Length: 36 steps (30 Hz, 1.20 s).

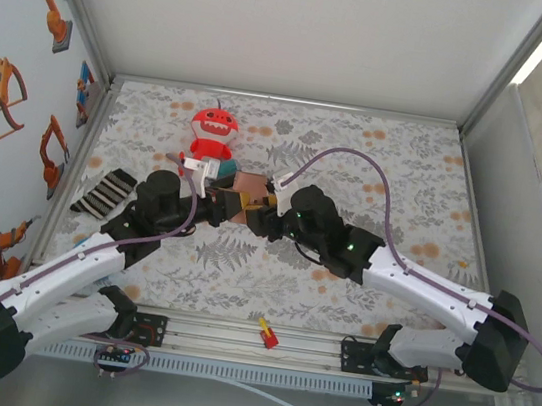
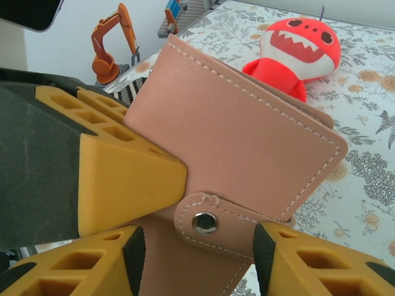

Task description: Take the credit cards out of the card holder

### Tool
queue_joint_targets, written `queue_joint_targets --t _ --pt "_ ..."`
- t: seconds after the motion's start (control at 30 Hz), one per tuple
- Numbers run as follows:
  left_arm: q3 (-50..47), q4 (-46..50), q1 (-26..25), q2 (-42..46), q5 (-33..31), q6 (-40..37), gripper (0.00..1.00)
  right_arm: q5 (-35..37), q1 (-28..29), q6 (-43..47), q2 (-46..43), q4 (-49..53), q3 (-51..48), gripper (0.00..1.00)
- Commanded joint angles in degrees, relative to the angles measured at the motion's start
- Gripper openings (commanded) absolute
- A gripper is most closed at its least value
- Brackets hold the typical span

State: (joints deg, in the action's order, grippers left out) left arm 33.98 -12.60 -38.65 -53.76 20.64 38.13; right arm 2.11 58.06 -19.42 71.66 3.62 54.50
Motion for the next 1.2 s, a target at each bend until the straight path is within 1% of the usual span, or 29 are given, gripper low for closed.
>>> queue_joint_targets --t 0.0,0.13,0.2,0.37,0.47,0.53,0.63,0.73,0.83,0.97,1.1,1.17 --pt "3.20 -6.03 -0.57 1.49 3.17 1.10 0.00 -0.48 0.47 1.57 -0.22 2.13 -1.54 0.51" --pt "3.42 -6.39 -0.58 1.53 3.61 1.29 0.00 0.90 0.47 1.84 0.35 3.08 -1.39 0.49" --pt "3.46 -6.27 -0.57 1.55 3.87 1.33 0.00 2.73 0.47 1.47 0.58 3.53 -1.32 0.44" --pt "3.74 -6.04 -0.58 1.72 5.42 1.60 0.00 7.07 0.39 0.70 0.65 4.07 -1.27 0.41" --pt "3.64 -5.81 -0.59 1.45 5.88 1.69 0.00 9.01 0.47 0.26 0.26 3.70 -1.46 0.36" --pt "3.64 -5.78 -0.61 1.36 6.07 1.69 0.00 9.58 0.42 0.09 -0.17 3.07 -1.66 0.34" --pt "3.64 -5.70 -0.63 1.21 6.07 1.62 0.00 8.78 0.40 -0.16 -0.71 1.80 -2.13 0.33" --pt "3.64 -5.53 -0.57 1.13 6.07 1.56 0.00 7.21 0.46 -0.30 -1.04 0.89 -2.38 0.33" --pt "3.73 -5.12 -0.60 0.93 5.74 1.51 0.00 4.05 0.44 0.35 -0.95 -0.13 -2.54 0.34" --pt "3.86 -4.47 -0.54 0.80 5.03 1.78 0.00 0.42 0.51 2.14 -1.44 -1.62 -3.48 0.40" --pt "4.48 -3.66 -0.50 0.53 5.39 1.60 0.00 0.33 0.56 3.71 -2.36 -1.77 -4.29 0.48" --pt "4.62 -3.46 -0.48 0.33 5.69 1.60 0.00 1.58 0.49 4.41 -2.25 -0.72 -3.81 0.49"
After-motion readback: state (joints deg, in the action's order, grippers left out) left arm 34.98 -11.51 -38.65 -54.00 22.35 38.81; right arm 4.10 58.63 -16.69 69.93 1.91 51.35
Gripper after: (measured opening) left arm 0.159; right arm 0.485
